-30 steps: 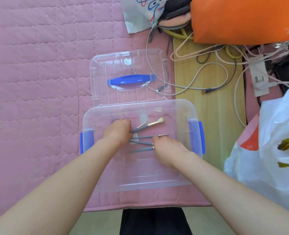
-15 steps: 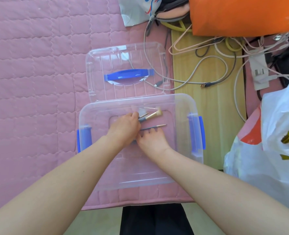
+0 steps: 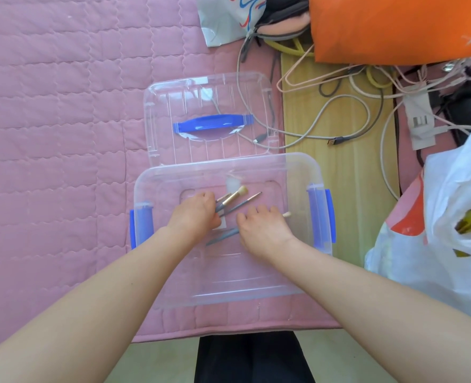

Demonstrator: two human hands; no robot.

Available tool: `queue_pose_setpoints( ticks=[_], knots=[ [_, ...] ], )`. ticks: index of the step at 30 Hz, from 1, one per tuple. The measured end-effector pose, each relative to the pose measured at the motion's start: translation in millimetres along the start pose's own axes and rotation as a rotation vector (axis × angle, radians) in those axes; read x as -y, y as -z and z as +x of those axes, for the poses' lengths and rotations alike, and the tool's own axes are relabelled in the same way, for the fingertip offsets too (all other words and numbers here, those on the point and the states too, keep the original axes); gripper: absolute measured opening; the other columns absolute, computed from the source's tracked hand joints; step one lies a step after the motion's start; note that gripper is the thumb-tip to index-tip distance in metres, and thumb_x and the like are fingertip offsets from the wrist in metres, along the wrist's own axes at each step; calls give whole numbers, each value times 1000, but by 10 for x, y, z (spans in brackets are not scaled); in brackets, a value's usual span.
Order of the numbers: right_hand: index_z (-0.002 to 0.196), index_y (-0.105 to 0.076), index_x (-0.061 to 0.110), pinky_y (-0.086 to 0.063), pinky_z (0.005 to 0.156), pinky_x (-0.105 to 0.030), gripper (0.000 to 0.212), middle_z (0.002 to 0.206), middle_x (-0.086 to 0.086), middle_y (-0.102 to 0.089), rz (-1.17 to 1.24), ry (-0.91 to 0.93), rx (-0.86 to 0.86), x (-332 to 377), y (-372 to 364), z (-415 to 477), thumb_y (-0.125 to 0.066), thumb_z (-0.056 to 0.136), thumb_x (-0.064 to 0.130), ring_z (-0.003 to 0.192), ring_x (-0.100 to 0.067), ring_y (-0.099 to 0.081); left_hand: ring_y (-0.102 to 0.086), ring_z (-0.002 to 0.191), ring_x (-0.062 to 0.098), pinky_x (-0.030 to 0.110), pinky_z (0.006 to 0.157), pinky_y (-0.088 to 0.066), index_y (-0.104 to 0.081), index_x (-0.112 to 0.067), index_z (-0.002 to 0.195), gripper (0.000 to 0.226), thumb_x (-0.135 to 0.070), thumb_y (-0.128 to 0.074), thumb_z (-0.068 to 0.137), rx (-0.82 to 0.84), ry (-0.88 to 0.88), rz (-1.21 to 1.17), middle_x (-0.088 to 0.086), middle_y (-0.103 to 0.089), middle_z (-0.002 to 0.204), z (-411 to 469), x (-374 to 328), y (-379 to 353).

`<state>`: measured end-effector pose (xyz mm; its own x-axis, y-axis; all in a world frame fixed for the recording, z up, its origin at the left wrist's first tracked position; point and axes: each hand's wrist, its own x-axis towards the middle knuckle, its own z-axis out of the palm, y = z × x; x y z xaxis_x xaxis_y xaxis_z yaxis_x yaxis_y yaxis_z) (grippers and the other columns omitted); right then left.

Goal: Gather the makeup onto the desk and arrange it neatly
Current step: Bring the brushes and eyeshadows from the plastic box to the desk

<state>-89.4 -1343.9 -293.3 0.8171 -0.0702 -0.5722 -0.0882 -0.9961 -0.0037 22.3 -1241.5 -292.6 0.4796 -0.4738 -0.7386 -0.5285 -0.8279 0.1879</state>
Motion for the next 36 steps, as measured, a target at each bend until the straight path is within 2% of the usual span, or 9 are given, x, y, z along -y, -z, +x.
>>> queue_pose_setpoints(
  ticks=[3,7,11,14,17,24,29,33,36],
  knots=[
    [58,-61,21,-40,51,-26,30,50,-5,-56,11,7,-87,-26,-84,80,-84,44,35,44,-22,-53,-45,80,32,35,62,-35,-35,-13,98,16,-10,-47,88,28,41,-61,16,-57,96,-21,-22,52],
    [67,-63,22,-40,54,-28,5,51,-3,-57,-94,74,-261,-53,-12,117,-61,64,20,46,-21,-55,-43,79,30,34,62,-34,-38,-12,109,18,-20,-43,94,6,54,-20,11,-50,89,-51,-37,78],
    [87,-70,18,-37,52,-29,37,57,-3,-55,-48,78,-340,-78,-27,235,-36,72,11,48,-22,-53,-45,77,31,36,61,-36,-39,-11,107,24,-34,-35,101,-67,44,-3,15,-55,91,-66,20,36],
    [93,-70,17,-37,51,-29,31,58,-3,-54,-75,94,-331,-80,-71,306,-48,73,11,49,-22,-52,-44,76,30,37,61,-37,-34,-14,98,23,-36,-31,102,-80,27,-54,13,-50,86,-60,67,-5],
    [77,-62,18,-36,50,-29,14,55,-2,-50,-73,129,-310,-69,-33,319,-69,66,12,47,-21,-48,-42,76,30,37,63,-36,-38,-14,97,20,-33,-32,102,-70,31,-108,12,-47,87,-80,82,-24],
    [58,-55,17,-22,48,-27,25,60,-2,-50,-85,110,-237,-11,-27,261,-35,65,3,50,-21,-47,-45,74,32,37,63,-35,-41,-13,93,23,-30,-29,103,-70,56,-112,10,-48,85,-174,104,-31],
    [52,-57,17,-34,49,-22,30,51,-2,-51,-58,115,-119,-24,-38,165,-30,62,8,47,-19,-52,-49,74,32,36,62,-38,-42,-13,92,23,-27,-28,103,-71,75,-119,10,-50,86,-241,83,4],
    [96,-61,2,-42,77,-40,40,92,-16,-58,-159,229,-97,-3,60,46,-24,83,5,85,-29,-61,-52,76,34,37,63,-42,-43,-11,89,21,-22,-31,102,-73,103,-180,12,-55,87,-360,67,65],
    [84,-63,-1,-47,64,-44,37,83,-20,-59,-10,155,-44,14,324,-116,-26,80,3,75,-33,-64,-55,84,36,40,68,-47,-50,-9,96,14,-13,-36,97,-89,141,-208,14,-59,95,-496,64,111]
  ],
)
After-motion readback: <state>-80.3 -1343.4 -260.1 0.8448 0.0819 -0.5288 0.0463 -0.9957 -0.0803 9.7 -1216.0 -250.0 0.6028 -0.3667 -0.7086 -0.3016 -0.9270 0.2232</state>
